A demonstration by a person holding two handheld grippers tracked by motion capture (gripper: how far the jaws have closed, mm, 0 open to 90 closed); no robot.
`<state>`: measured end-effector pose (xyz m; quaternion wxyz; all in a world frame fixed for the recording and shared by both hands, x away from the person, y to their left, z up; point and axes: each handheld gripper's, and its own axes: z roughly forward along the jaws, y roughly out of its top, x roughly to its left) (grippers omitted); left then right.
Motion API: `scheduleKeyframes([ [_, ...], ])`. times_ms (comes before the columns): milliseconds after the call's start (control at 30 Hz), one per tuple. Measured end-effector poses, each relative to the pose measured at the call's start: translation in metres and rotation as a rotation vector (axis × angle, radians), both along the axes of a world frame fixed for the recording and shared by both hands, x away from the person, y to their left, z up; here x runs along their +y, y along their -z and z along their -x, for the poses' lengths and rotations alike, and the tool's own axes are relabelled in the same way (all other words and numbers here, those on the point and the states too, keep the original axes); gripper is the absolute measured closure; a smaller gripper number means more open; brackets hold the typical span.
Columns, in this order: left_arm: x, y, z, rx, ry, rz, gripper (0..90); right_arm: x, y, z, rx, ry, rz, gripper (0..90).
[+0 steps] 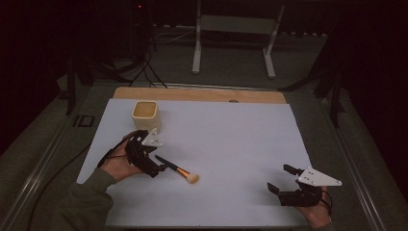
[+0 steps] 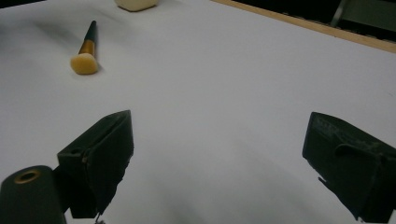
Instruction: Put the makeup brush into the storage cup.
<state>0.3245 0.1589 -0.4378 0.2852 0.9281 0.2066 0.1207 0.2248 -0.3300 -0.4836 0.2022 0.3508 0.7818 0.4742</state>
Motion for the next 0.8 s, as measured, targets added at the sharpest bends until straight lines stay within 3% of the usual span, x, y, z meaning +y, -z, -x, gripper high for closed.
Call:
scheduleKeyframes([
  [800,-0.026,0.024,-0.009,0.066,0.057,-0.091,4.0,0.0,0.0,0.0,0.003,-0.003,0.001,8.7],
])
